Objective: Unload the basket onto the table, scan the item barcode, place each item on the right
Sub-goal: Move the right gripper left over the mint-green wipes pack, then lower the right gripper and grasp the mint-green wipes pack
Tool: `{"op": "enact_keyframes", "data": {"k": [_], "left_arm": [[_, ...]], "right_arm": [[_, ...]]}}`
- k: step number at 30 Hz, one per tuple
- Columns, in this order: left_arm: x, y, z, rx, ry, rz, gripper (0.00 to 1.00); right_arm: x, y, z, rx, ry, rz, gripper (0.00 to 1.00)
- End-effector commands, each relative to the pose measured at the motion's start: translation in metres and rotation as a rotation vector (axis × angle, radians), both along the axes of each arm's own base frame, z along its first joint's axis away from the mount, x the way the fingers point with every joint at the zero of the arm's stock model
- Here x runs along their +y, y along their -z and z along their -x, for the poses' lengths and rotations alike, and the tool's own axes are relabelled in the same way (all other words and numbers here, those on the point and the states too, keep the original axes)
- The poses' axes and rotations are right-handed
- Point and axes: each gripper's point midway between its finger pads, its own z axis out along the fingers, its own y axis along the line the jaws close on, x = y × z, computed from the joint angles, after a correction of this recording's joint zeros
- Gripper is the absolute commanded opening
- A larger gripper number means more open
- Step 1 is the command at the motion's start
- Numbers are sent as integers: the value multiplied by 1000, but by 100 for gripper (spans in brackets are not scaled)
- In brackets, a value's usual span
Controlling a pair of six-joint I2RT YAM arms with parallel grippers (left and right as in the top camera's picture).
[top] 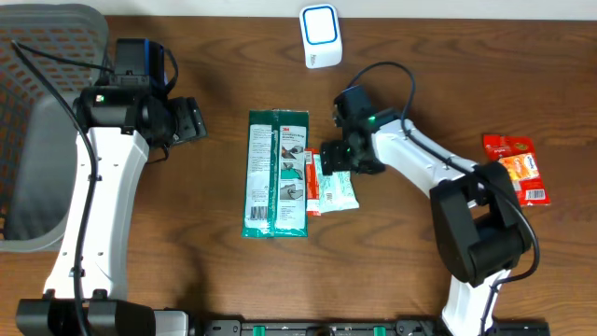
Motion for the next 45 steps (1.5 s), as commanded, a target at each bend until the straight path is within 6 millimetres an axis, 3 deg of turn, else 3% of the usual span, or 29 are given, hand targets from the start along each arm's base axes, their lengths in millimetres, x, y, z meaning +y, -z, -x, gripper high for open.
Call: {"op": "enact_keyframes", "data": {"k": [1, 6, 13, 17, 20, 25, 29, 32, 33, 37, 45], "left_arm": [[3, -4, 0, -8, -6, -9, 83], [3, -4, 0, -8, -6, -9, 83], [3, -4, 0, -8, -6, -9, 83], [3, -4, 0, -8, -6, -9, 83], [3, -4, 0, -8, -6, -9, 83], [3, -4, 0, -8, -6, -9, 83], [3, -4, 0, -8, -6, -9, 83], [3, -4, 0, -8, -6, -9, 83], [3, -4, 0, -8, -6, -9, 83], [3, -4, 0, -8, -6, -9, 83], [3, -4, 0, -8, -6, -9, 83]], "right_arm": [[-33, 2, -1, -43, 92, 192, 91], [-82, 1, 7, 18, 155, 318, 94], [-114, 1, 2, 52, 207, 316, 97], [-101, -7, 0, 77, 164, 168, 96], [-100, -28, 1, 57, 169, 109, 97], [-100, -82, 16, 8, 248, 57, 99], [-83, -94, 32, 66, 290, -56, 99], [-72, -85, 42, 114, 320, -89, 83], [-67, -74, 43, 113, 352, -94, 75], [-62, -48, 46, 110, 453, -121, 61], [-59, -8, 45, 47, 522, -182, 47]]}}
